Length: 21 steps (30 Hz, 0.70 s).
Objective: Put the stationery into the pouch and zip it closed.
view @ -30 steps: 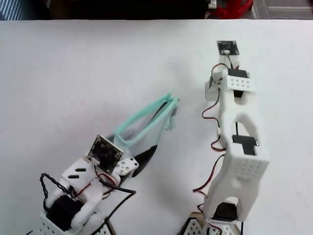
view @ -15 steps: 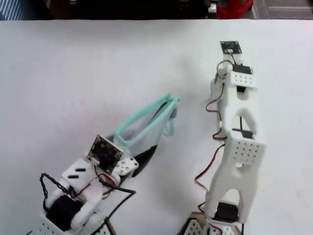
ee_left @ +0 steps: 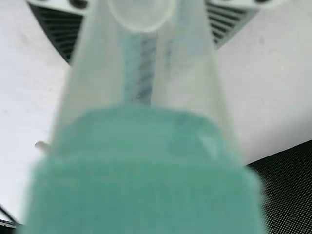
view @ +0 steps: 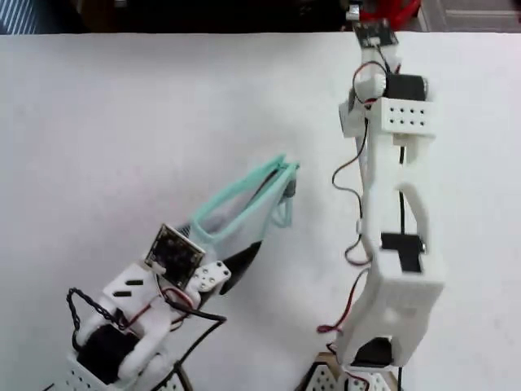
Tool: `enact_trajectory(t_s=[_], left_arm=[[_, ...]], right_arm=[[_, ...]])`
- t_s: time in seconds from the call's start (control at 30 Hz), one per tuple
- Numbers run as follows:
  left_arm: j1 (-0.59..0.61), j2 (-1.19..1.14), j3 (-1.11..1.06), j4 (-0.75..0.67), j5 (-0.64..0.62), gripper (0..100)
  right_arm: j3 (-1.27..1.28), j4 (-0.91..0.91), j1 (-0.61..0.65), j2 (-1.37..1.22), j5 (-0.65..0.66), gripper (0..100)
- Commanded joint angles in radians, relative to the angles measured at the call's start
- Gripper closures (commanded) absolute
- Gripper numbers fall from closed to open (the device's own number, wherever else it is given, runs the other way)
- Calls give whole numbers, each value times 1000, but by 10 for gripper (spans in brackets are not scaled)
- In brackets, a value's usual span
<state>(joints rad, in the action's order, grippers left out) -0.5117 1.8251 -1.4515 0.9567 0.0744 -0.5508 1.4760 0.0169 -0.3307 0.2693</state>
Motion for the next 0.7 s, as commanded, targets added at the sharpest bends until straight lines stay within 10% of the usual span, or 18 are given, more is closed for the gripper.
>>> enact_trajectory(t_s=[0.0, 0.4, 0.67], left_arm=[[-10, -1, 0, -15, 8, 759], [-8, -1, -2, -15, 8, 759], [-8, -1, -2, -15, 8, 759]], right_arm=[[35, 59, 44, 343, 11, 981], [833, -309, 486, 1563, -37, 981], [729, -535, 544, 1465, -138, 981]])
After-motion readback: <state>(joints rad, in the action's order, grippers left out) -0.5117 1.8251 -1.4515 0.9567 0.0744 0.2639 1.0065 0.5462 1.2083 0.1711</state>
